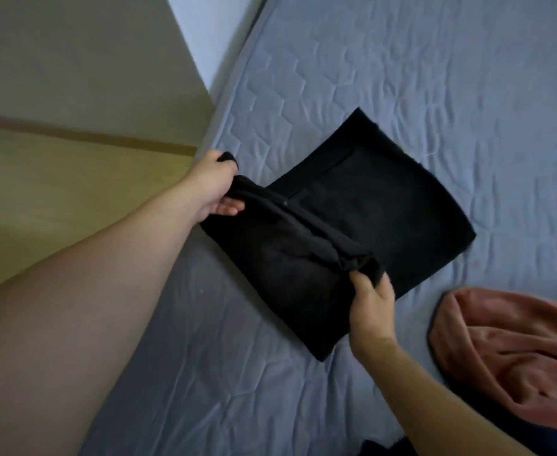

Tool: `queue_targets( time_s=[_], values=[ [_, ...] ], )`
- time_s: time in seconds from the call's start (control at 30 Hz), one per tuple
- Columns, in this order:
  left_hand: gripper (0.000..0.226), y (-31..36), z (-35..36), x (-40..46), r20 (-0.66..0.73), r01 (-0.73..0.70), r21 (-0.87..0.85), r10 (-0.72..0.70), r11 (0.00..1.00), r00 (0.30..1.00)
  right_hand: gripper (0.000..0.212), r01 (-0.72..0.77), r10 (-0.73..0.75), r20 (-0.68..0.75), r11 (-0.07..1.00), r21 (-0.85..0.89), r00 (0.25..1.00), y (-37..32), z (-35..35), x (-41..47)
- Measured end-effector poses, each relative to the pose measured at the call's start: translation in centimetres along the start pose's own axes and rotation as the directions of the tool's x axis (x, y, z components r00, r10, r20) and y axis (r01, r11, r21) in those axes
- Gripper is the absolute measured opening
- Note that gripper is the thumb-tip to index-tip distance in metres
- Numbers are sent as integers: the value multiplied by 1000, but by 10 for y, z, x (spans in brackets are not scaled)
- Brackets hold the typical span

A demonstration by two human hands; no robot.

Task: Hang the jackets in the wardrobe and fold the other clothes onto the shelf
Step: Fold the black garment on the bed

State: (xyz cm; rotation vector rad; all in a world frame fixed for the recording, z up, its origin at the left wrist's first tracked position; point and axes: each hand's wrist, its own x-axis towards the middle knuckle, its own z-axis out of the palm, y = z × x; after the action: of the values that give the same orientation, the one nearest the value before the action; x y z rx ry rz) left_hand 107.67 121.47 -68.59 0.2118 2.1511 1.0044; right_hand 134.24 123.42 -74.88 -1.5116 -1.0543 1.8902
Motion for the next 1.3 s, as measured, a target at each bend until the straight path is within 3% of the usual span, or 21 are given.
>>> queue_targets(
  time_s=[0.13, 0.23, 0.3, 0.33, 0.4, 0.43, 0.5, 0.57, 0.67, 0.73, 0.9, 1.0, 1.07, 1.13, 1.2, 1.23, 1.3],
  values=[
    [12, 73, 80, 17, 6, -91, 102, 91, 991, 996, 44, 128, -175, -244, 972, -196, 954, -38, -36, 54],
    [32, 115, 134, 36, 27, -149, 204, 147, 968, 989, 54, 58, -257, -434, 906, -420, 864, -57, -60, 104],
    [51, 130, 163, 52, 80, -202, 292, 187, 935, 979, 47, -24, -306, -478, 822, -569, 823, -58, -82, 140],
    [64, 131, 174, 64, 126, -279, 409, 249, 869, 960, 42, -40, -327, -457, 777, -628, 827, -53, -94, 156],
    [86, 122, 189, 96, 230, -395, 750, 351, 530, 908, 36, 9, -384, -379, 712, -702, 842, -35, -116, 184],
    [95, 110, 196, 111, 273, -404, 828, 350, 389, 896, 35, 64, -439, -344, 688, -723, 830, -23, -125, 195],
    [104, 80, 212, 140, 281, -385, 855, 312, 349, 907, 38, 144, -569, -282, 589, -795, 772, -3, -132, 214],
    [100, 50, 226, 157, 233, -363, 870, 371, 333, 899, 39, 147, -642, -250, 498, -855, 724, 8, -128, 226],
    [87, 33, 239, 169, 152, -417, 868, 656, 269, 740, 37, 112, -711, -197, 362, -925, 676, 3, -127, 230],
    [77, 35, 239, 171, 174, -487, 839, 726, 244, 665, 40, 93, -692, -200, 361, -928, 693, 0, -126, 230],
    [57, 41, 242, 157, 258, -483, 875, 811, 34, 525, 45, 61, -672, -203, 347, -936, 712, 0, -125, 230],
    [55, 41, 242, 151, 243, -475, 878, 805, 55, 542, 40, 72, -683, -204, 353, -933, 701, 4, -125, 232],
    [55, 45, 237, 148, 192, -513, 843, 802, 161, 566, 40, 97, -679, -215, 391, -915, 702, 5, -126, 233],
    [52, 58, 229, 136, 103, -612, 731, 840, 300, 534, 40, 155, -676, -252, 481, -863, 693, 3, -130, 231],
    [51, 75, 222, 130, 83, -679, 666, 874, 308, 479, 41, 213, -658, -318, 596, -774, 682, 1, -132, 228],
    [51, 83, 224, 132, 122, -702, 643, 864, 306, 488, 43, 221, -645, -359, 640, -736, 674, 1, -131, 228],
    [52, 92, 236, 141, 216, -685, 607, 745, 403, 631, 41, 204, -640, -403, 662, -721, 654, 1, -131, 229]
  ],
)
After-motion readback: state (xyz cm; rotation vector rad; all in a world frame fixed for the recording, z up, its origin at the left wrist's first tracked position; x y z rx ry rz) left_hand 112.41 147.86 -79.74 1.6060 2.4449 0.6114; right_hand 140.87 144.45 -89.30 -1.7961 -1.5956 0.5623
